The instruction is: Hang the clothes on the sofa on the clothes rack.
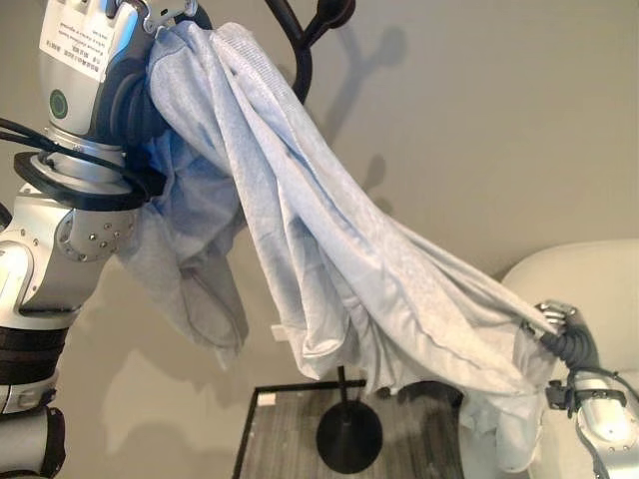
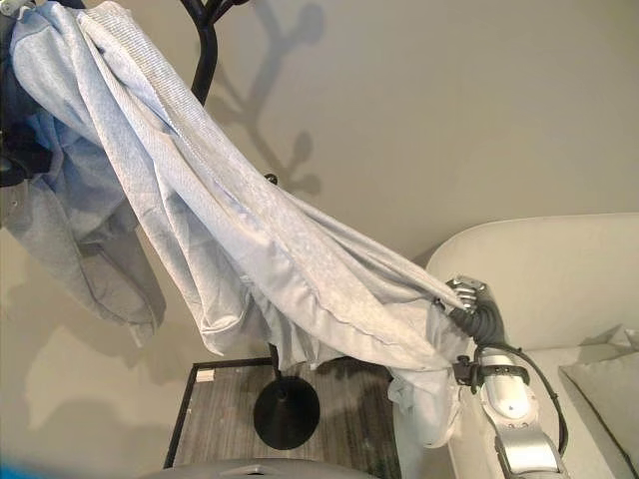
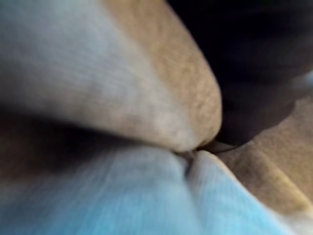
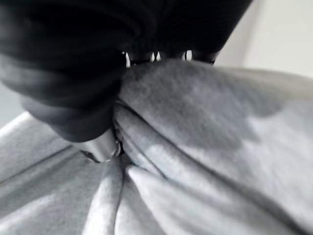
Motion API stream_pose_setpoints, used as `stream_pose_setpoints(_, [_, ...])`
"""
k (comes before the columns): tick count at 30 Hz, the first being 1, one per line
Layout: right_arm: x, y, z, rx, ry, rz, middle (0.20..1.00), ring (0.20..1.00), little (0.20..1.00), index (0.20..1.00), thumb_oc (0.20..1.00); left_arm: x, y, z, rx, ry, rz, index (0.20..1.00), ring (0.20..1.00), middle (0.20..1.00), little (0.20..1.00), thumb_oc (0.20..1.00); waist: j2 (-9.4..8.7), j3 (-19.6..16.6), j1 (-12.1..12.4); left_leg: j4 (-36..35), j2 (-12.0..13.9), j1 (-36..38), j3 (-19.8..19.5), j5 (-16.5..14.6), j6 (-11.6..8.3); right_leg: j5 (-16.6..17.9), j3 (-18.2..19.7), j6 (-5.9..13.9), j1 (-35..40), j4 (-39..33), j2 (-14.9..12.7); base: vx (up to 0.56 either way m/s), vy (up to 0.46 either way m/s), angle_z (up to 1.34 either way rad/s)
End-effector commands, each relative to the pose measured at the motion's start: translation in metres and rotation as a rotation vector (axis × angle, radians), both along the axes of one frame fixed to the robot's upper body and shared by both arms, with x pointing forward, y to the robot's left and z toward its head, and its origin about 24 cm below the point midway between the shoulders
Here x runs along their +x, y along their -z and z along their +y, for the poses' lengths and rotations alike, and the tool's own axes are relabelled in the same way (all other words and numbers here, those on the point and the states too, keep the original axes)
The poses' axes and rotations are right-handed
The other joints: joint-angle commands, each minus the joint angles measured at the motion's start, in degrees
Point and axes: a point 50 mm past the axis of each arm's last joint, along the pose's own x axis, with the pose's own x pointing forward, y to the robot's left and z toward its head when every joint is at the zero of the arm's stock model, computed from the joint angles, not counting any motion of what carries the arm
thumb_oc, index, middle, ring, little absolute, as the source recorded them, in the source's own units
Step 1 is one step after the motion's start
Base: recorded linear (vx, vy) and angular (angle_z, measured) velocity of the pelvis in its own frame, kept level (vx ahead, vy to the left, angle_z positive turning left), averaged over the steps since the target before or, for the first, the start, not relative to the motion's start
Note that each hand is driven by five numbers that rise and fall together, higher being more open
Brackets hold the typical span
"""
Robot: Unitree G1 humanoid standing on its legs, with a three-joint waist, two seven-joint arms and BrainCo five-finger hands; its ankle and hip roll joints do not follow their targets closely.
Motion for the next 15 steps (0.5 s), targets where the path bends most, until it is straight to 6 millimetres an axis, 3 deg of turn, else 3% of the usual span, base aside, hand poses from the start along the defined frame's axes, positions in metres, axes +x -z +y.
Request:
stream_pose_setpoints(1, [0.017, -0.062, -0.004, -0.162, 0.069, -0.319, 0.200, 0.200, 0.200, 0.200, 0.200, -0.020, -0.023, 0.008, -0.013, -0.034, -0.160, 0.200, 0.200, 0.200, 0.200, 0.200, -1.98, -1.2, -0.1, 2.5, 4.7, 3.8, 2.7, -0.1, -1.99, 6.0, 2.8, 3.69, -1.3, -4.1, -2.4, 0.00, 0.000, 0.00])
stream_pose_setpoints(10, [0.023, -0.149, -0.030, -0.534, 0.290, -0.612, 0.200, 0.200, 0.200, 0.200, 0.200, -0.012, -0.021, 0.010, -0.074, -0.018, -0.151, 0.200, 0.200, 0.200, 0.200, 0.200, -1.94, -1.8, 0.1, 2.2, 4.6, 3.8, 2.2, -0.1, -1.82, 5.6, 3.3, 3.65, -1.1, -4.0, -2.1, 0.00, 0.000, 0.00])
stream_pose_setpoints(15, [0.052, -0.186, -0.057, -0.658, 0.369, -0.571, 0.200, 0.200, 0.200, 0.200, 0.200, 0.024, -0.011, 0.016, -0.104, -0.073, -0.004, 0.200, 0.200, 0.200, 0.200, 0.200, -2.86, -1.9, 1.7, 2.2, 5.6, 3.5, 2.2, 0.6, -2.49, 4.6, 2.7, 3.20, -1.0, -3.4, -1.3, 0.01, -0.033, 0.03])
